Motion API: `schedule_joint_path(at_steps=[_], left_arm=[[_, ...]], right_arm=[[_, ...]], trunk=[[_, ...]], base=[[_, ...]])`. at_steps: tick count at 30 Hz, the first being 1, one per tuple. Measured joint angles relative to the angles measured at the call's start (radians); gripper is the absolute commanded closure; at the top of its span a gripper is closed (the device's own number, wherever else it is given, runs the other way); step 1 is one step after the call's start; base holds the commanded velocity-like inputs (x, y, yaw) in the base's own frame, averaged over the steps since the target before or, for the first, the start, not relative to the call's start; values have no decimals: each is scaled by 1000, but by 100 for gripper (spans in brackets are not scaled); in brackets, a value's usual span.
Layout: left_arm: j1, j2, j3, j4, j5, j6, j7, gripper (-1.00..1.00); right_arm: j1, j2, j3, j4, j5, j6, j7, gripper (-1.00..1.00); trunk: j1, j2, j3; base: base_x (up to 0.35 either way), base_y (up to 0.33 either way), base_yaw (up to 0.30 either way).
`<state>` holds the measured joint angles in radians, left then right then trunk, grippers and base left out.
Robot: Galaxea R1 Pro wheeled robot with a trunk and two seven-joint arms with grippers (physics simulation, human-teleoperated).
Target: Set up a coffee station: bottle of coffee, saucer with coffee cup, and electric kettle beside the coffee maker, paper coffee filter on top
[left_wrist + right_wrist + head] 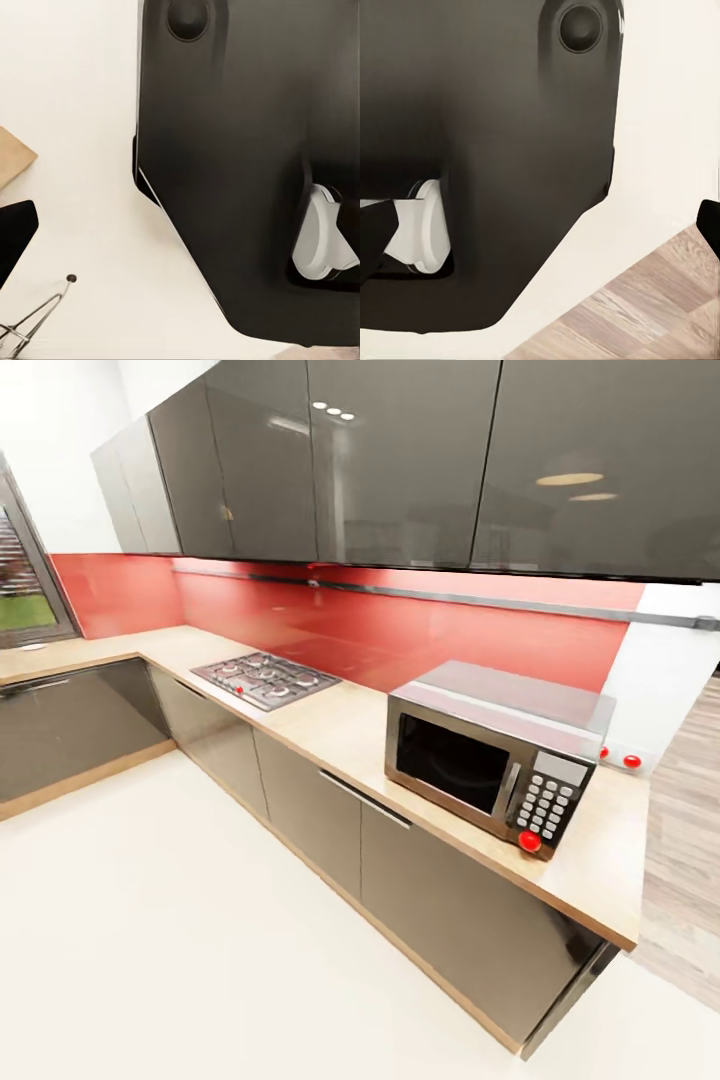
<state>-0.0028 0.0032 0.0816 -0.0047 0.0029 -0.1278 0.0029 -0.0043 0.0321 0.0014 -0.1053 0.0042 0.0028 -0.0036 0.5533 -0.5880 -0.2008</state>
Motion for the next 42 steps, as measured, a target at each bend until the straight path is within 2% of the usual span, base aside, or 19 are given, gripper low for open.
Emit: schedule_joint_path(at_steps=[27,42], left_arm=[[0,0,0,0,0,0,0,-100],[0,-2,0,0,0,0,0,-100]], right_arm=[[0,0,0,0,0,0,0,-100],[0,0,0,0,0,0,0,-100]], trunk=[[-104,190,64],[-104,190,53]], base=[[0,0,250],[0,0,250]])
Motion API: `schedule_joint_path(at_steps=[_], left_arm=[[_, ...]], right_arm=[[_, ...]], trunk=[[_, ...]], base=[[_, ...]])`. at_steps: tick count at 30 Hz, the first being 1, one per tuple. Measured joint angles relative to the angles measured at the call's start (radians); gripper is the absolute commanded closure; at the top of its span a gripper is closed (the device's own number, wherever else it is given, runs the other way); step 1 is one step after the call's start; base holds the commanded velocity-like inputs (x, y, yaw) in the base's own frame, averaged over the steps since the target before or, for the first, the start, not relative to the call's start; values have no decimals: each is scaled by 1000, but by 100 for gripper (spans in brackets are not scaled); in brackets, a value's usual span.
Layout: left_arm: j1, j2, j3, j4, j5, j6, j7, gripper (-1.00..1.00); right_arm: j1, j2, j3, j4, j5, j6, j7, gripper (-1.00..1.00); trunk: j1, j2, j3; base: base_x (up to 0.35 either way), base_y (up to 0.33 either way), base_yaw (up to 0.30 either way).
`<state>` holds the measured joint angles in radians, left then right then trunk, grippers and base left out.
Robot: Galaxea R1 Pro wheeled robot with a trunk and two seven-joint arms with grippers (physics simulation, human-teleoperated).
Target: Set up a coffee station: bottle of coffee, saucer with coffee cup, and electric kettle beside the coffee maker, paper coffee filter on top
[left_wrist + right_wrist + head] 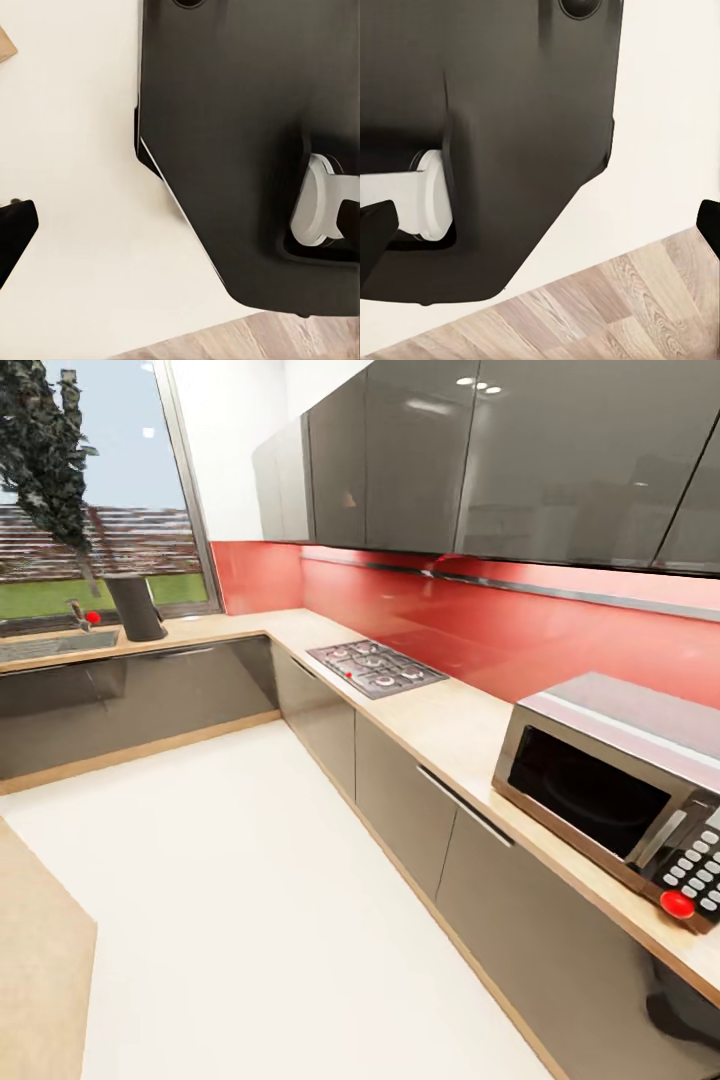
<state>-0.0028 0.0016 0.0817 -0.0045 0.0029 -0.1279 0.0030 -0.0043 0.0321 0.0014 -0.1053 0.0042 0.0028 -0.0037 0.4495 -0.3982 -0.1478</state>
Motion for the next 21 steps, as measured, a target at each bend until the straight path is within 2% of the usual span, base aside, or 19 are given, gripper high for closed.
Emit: schedule_joint_path(at_steps=[21], left_arm=[[0,0,1,0,0,-1,0,-100]], right_arm=[[0,0,0,0,0,0,0,-100]], trunk=[[0,0,-16]], base=[[0,0,249]])
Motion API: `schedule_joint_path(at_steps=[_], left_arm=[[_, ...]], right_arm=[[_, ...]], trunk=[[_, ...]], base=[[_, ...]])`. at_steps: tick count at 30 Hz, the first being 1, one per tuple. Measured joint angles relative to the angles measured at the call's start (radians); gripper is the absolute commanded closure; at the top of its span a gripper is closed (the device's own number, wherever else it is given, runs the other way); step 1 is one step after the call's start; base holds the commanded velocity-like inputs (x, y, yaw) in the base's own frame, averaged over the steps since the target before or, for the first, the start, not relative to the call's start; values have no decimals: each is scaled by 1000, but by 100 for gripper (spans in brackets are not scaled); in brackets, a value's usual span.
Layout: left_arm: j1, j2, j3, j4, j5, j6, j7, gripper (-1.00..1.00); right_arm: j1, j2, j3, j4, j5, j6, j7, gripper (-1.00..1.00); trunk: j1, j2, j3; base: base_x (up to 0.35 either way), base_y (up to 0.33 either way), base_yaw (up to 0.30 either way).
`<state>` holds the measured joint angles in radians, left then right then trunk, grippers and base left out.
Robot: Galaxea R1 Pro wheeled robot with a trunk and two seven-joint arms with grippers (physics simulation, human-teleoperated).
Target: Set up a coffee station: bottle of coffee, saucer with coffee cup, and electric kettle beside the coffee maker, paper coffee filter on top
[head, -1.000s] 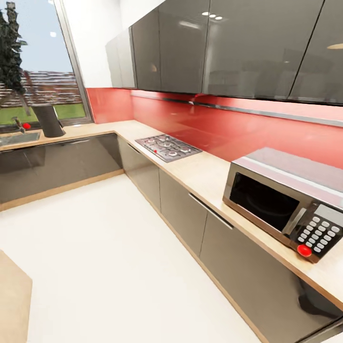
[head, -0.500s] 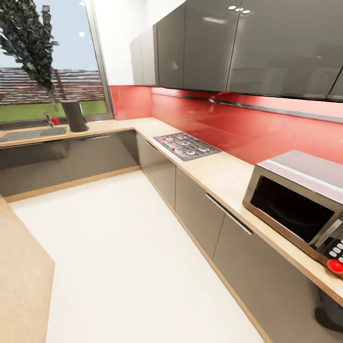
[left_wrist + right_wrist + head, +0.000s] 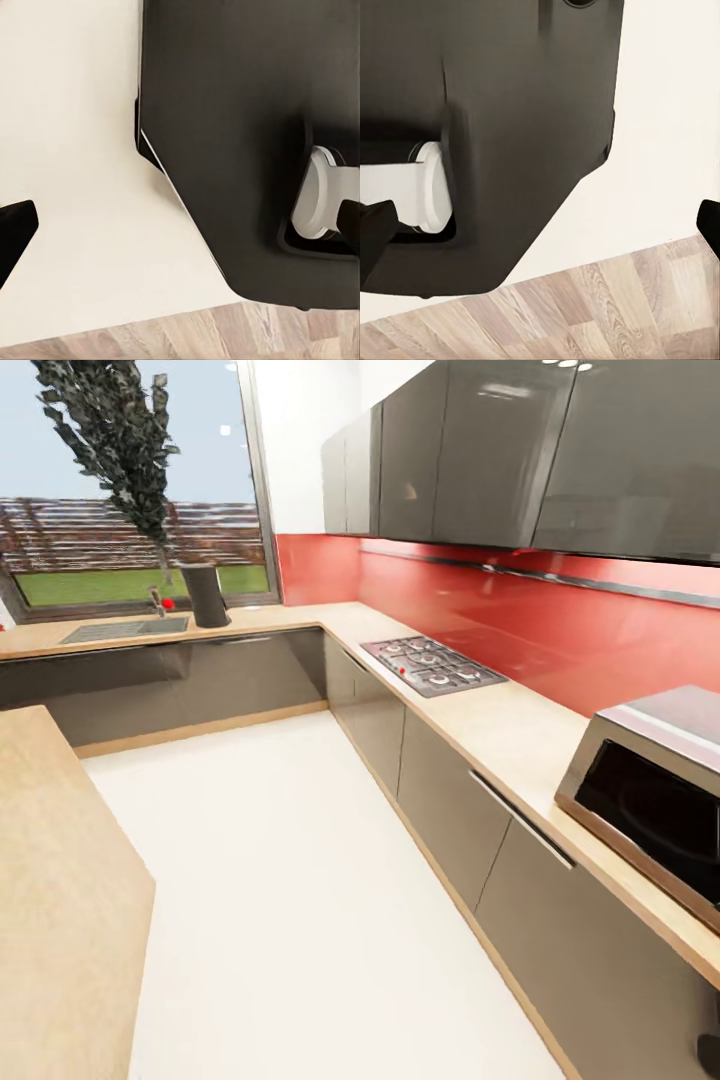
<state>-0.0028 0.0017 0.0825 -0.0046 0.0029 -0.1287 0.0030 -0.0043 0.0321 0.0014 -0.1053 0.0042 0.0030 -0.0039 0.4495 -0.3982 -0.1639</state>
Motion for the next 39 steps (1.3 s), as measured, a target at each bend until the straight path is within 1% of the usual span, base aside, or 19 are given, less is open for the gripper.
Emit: schedule_joint_path(at_steps=[23,28,31,32,34,35,36,37,39], left_arm=[[0,-1,-1,0,0,-2,-1,-100],[0,-3,-8,0,-8,-4,-4,-100],[-2,1,-9,-1,-10,-5,-7,-100],[-4,2,-9,-2,-11,-4,-7,-100],[-6,4,-9,-3,-12,-4,-7,-100],[-9,8,-9,-3,-12,-4,-6,-100],[-14,12,-9,-4,-12,-4,-5,-100],[-27,19,-9,-16,-12,-4,-5,-100],[-52,33,-9,-69,-13,-3,-3,-100]], right_arm=[[0,0,0,0,0,0,0,-100],[0,0,0,0,0,0,0,-100],[0,0,0,-8,0,0,0,-100],[0,-2,0,-19,0,0,0,-100],[0,-16,0,-37,0,0,0,-100],[0,-30,0,-64,0,0,0,-100],[0,-39,0,-84,0,0,0,-100],[0,-51,0,-110,0,0,0,-100],[0,-77,0,-175,0,0,0,-100]], trunk=[[0,0,-18],[0,0,-21],[0,0,-24],[0,0,-24],[-1,0,-25],[-1,0,-25],[-1,0,-25],[-1,0,-25],[0,0,-25]], base=[[0,0,249],[0,0,250],[144,0,224],[273,0,112],[306,0,54],[324,0,23],[331,0,12],[334,0,6],[336,0,3]])
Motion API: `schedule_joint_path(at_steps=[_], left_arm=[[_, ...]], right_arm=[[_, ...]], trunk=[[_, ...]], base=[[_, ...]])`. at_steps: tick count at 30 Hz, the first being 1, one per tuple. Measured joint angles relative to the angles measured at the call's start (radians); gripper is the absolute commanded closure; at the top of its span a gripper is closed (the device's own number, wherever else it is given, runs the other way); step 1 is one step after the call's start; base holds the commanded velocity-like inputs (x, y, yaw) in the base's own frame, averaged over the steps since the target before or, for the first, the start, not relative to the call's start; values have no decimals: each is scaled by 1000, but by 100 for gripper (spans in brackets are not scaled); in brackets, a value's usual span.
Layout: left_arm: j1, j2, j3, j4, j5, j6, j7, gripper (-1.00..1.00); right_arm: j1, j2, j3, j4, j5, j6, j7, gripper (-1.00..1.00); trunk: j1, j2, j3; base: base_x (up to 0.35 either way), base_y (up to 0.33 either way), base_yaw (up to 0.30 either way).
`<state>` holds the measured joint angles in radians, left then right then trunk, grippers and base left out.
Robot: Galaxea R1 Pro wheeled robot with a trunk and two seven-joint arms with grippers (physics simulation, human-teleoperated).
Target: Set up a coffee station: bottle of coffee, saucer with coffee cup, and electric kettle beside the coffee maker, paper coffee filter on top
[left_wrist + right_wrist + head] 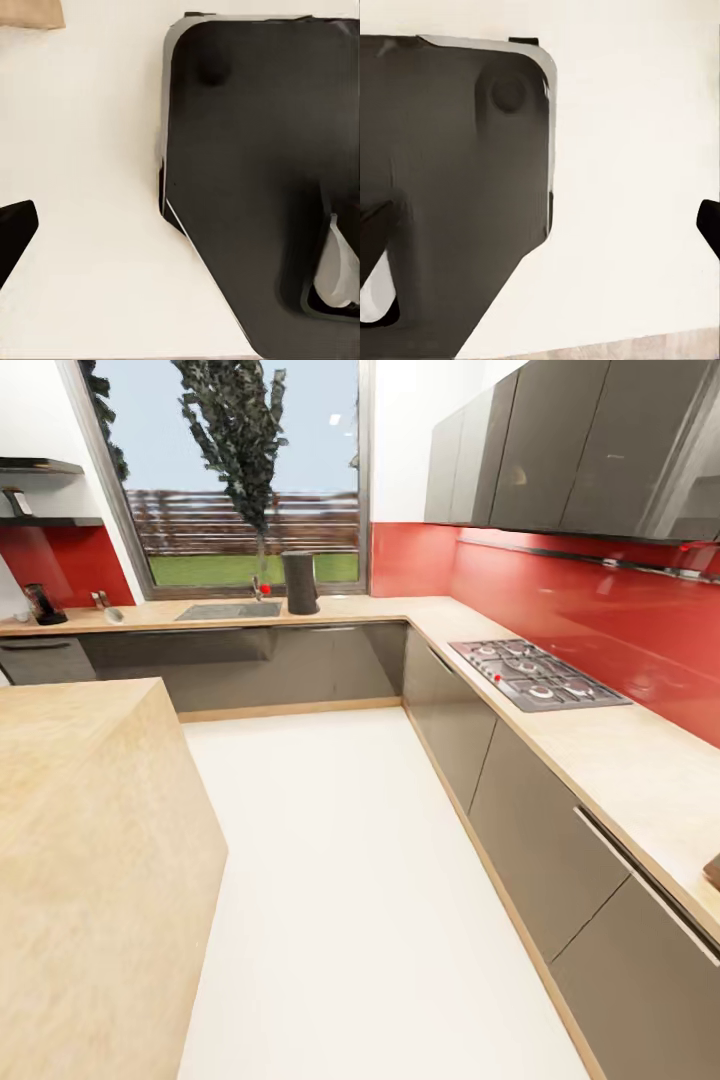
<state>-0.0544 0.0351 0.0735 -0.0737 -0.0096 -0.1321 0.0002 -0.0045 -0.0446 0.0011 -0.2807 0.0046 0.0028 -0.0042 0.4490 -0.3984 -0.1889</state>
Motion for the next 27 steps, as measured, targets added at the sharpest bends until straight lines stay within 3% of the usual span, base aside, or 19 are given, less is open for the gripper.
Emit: schedule_joint_path(at_steps=[4,8,12,27], left_arm=[[-19,26,5,-124,6,0,2,-100],[-50,31,11,-279,10,3,2,-100],[-106,31,12,-327,11,-1,1,-100],[-100,32,15,-318,14,-3,1,-100]], right_arm=[[0,-19,0,-133,0,-1,0,-100],[-1,-22,-1,-294,0,0,1,-100],[-2,-23,0,-360,2,-6,1,-100],[-2,-20,-5,-292,2,-100,2,-100]], trunk=[[0,0,0],[0,0,0],[0,0,0],[0,0,0]], base=[[337,0,1],[338,0,0],[338,-22,0],[326,-91,0]])
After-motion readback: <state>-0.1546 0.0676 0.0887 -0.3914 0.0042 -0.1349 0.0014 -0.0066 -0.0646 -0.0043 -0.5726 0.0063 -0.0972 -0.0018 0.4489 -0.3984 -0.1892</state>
